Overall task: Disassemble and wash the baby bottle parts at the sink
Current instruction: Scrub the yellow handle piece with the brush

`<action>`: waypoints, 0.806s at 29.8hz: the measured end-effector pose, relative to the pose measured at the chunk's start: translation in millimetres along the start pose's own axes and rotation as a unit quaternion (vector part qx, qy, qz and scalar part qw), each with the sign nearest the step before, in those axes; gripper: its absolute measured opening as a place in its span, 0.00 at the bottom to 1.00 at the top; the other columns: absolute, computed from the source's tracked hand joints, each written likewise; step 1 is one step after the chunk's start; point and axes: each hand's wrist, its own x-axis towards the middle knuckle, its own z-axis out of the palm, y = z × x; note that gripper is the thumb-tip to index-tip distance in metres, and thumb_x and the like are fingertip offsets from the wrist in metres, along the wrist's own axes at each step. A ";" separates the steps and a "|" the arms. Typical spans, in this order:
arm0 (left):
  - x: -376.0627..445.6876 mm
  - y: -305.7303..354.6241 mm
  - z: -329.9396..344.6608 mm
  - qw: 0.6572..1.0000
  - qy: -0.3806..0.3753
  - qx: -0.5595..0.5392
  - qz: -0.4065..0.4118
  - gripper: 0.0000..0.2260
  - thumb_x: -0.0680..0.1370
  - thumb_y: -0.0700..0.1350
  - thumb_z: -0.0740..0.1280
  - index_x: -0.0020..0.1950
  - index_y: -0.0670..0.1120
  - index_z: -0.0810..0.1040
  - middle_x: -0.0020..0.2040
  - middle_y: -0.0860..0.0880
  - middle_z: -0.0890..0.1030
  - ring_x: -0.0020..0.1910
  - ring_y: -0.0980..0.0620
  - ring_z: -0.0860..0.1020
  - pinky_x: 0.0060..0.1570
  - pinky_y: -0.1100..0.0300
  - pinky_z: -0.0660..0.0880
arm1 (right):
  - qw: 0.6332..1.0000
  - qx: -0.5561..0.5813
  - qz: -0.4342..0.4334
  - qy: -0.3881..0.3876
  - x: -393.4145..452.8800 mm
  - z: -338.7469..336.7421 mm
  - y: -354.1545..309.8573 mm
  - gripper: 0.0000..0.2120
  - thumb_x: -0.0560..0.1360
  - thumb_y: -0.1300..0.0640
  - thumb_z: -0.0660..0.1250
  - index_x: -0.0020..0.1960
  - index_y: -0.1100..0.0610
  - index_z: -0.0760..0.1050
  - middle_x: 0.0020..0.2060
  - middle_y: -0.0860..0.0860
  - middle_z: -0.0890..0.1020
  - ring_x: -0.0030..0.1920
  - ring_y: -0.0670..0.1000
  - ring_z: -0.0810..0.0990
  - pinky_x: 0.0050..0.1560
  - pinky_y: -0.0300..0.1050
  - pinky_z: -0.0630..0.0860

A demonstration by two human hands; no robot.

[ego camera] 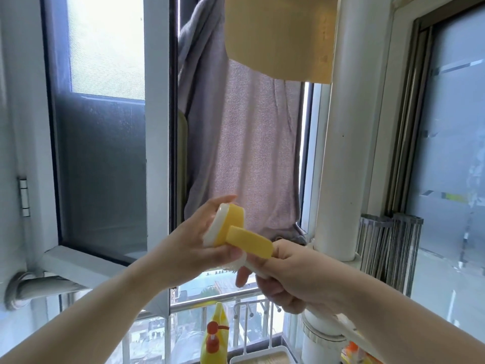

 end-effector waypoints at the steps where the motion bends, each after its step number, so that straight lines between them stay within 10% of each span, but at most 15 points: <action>1: 1.0 0.6 -1.0 0.999 0.001 0.052 -0.009 0.36 0.60 0.62 0.76 0.62 0.70 0.62 0.56 0.64 0.69 0.48 0.57 0.77 0.40 0.63 0.78 | 1.000 -0.008 -0.004 0.011 2.0 -0.4 3.2 0.17 0.79 0.46 0.57 0.42 0.55 0.77 0.24 0.48 0.63 0.23 0.45 0.58 0.21 0.34 0.56; 6: 1.8 13.2 -3.1 0.993 -0.070 0.033 -0.092 0.37 0.67 0.45 0.75 0.60 0.74 0.58 0.48 0.49 0.76 0.34 0.55 0.78 0.32 0.62 0.76 | 0.996 -0.055 -0.022 0.062 8.0 -3.6 9.2 0.16 0.79 0.47 0.59 0.41 0.56 0.78 0.23 0.47 0.67 0.22 0.45 0.60 0.21 0.35 0.57; 10: -0.8 13.2 -13.6 0.971 -0.125 -0.168 -0.119 0.38 0.65 0.30 0.73 0.60 0.68 0.70 0.60 0.40 0.72 0.47 0.46 0.79 0.44 0.51 0.78 | 0.983 -0.151 -0.042 0.098 9.1 -8.9 11.7 0.18 0.77 0.43 0.58 0.38 0.52 0.77 0.23 0.46 0.70 0.21 0.44 0.64 0.22 0.35 0.62; 15: -0.4 14.7 -1.9 0.932 -0.085 -0.317 -0.153 0.16 0.71 0.47 0.74 0.56 0.58 0.76 0.56 0.41 0.75 0.45 0.43 0.79 0.40 0.50 0.79 | 0.931 -0.303 -0.108 0.175 8.9 -7.3 11.9 0.15 0.78 0.42 0.57 0.38 0.47 0.75 0.23 0.42 0.73 0.24 0.41 0.69 0.28 0.32 0.65; 20: 1.0 17.3 18.0 0.958 -0.014 -0.233 -0.165 0.16 0.69 0.58 0.60 0.55 0.60 0.74 0.53 0.45 0.78 0.48 0.47 0.80 0.42 0.57 0.80 | 0.628 -0.643 -0.240 0.365 9.4 -12.7 19.8 0.09 0.73 0.51 0.68 0.37 0.53 0.76 0.24 0.47 0.73 0.20 0.48 0.71 0.21 0.37 0.64; 24: 2.7 17.7 20.3 0.969 0.022 -0.223 -0.104 0.14 0.70 0.57 0.61 0.54 0.59 0.76 0.44 0.51 0.81 0.41 0.53 0.81 0.40 0.60 0.79 | 0.743 -0.542 -0.205 0.336 13.0 -6.3 19.7 0.19 0.79 0.44 0.54 0.40 0.53 0.75 0.25 0.46 0.74 0.23 0.47 0.72 0.24 0.40 0.70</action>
